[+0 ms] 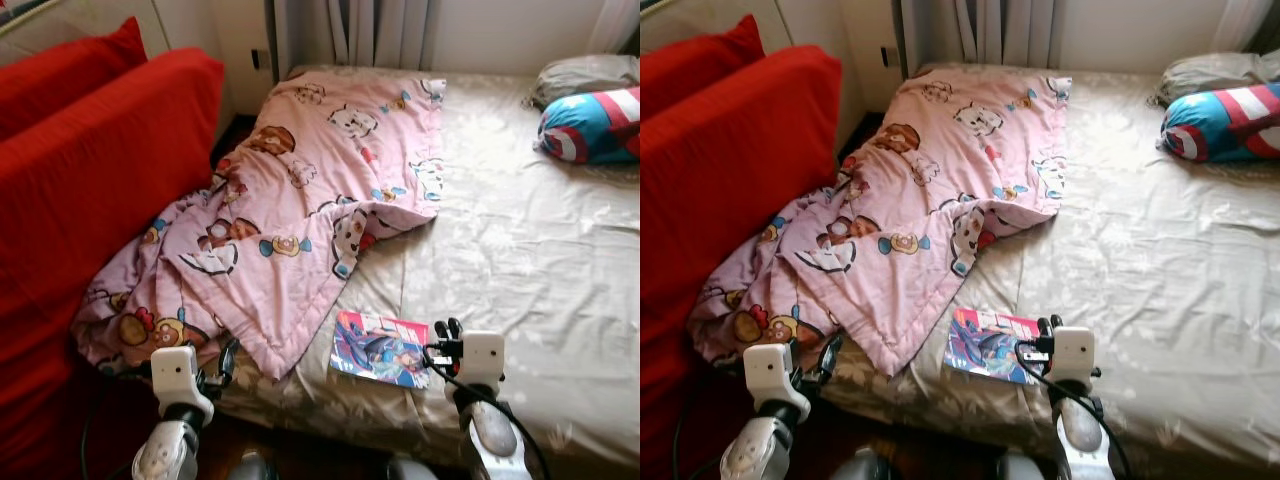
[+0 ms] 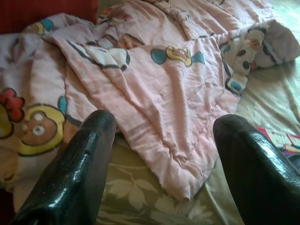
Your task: Clean up the room
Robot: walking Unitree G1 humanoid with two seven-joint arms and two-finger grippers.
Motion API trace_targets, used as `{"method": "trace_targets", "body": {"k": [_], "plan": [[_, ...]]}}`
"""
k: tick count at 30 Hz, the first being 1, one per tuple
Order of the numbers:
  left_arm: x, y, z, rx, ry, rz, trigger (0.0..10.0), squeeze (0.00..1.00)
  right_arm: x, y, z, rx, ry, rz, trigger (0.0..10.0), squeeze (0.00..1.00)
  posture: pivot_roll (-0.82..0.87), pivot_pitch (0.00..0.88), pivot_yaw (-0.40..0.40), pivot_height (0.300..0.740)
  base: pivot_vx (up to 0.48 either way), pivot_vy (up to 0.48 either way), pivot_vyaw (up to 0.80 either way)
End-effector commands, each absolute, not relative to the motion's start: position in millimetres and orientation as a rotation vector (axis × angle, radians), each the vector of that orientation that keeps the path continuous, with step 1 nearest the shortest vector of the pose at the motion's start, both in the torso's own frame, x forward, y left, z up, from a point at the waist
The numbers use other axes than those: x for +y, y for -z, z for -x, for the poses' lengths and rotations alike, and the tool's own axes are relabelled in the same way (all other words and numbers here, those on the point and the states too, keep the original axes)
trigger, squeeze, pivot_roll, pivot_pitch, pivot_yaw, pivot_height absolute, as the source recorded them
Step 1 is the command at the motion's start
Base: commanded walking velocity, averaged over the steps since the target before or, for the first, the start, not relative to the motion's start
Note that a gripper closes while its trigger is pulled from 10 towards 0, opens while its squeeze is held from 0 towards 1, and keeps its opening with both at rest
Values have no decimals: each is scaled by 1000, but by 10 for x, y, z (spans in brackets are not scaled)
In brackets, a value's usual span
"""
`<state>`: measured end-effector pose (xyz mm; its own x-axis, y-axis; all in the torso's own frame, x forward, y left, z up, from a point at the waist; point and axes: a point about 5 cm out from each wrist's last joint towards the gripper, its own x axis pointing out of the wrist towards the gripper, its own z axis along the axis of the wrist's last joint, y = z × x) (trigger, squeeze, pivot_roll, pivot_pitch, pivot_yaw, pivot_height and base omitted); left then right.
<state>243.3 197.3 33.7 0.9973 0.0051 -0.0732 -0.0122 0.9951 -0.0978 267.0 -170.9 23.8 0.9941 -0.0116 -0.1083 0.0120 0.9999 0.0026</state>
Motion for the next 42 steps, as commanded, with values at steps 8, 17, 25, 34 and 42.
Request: {"method": "trace_targets", "body": {"k": [8,17,25,34,42], "plan": [[1995,-331,-2414,85,-16,104,10000,0,-1655,-212,-2664,122,-6,-18,10000,0,-84,169,42,651,0,0,0],[1981,-327,-2408,88,-12,107,10000,0,-1657,-184,-2666,129,-13,-34,10000,1000,-84,168,43,651,0,0,0],[1972,-324,-2404,91,-10,109,10000,0,-1632,-179,-2682,134,-24,-38,10000,1000,-82,169,43,651,0,0,0],[1961,-314,-2398,99,-7,110,10000,0,-1624,-134,-2689,167,-35,-25,10000,0,-81,171,44,651,0,0,0],[1941,-303,-2407,106,1,116,10000,0,-1600,-116,-2693,172,-55,-34,10000,0,-81,170,46,641,0,0,0]]}}
